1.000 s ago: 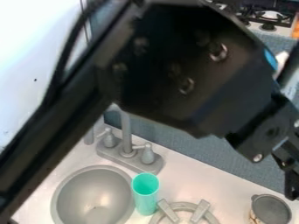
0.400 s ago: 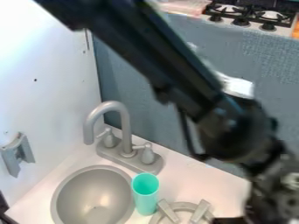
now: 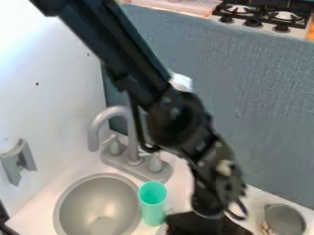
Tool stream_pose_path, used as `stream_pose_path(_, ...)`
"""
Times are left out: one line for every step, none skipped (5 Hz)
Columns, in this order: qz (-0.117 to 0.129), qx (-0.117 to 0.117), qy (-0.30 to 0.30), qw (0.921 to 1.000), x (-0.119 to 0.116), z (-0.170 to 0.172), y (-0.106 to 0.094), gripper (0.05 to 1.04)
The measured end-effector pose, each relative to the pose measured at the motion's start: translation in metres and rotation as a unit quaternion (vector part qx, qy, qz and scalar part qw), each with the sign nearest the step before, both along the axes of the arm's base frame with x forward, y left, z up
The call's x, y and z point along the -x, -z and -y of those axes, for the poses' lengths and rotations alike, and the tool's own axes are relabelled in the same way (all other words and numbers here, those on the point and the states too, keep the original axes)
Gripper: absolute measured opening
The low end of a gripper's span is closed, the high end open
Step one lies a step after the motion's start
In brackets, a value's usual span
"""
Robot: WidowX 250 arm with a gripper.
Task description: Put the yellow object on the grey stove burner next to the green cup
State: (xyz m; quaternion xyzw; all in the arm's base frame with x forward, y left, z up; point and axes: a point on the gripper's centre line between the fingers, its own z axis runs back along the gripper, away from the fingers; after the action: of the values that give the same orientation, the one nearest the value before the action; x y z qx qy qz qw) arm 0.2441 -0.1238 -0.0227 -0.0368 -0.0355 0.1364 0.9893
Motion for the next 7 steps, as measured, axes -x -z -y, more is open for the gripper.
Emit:
stream_pose_path(-0.005, 0.004, -0.022, 0.9997, -0.011, -0.025, 0.017, 0.897)
stream_pose_path(-0.017, -0.002, -0.032, 0.9993, -0.015, -0.038, 0.031, 0.897)
stream_pose_path(-0.021, -0.001, -0.033, 0.9992, -0.024, -0.041, 0.047, 0.897)
stream_pose_path(-0.012, 0.009, -0.024, 0.9996, -0.038, -0.034, 0.052, 0.897)
stream_pose_path(-0.012, 0.015, -0.020, 0.9996, -0.043, -0.031, 0.057, 0.897)
stream_pose_path(-0.015, 0.013, -0.014, 0.9997, -0.048, -0.028, 0.058, 0.929)
stream_pose_path(-0.027, 0.004, -0.026, 0.9993, -0.047, -0.031, 0.058, 1.004)
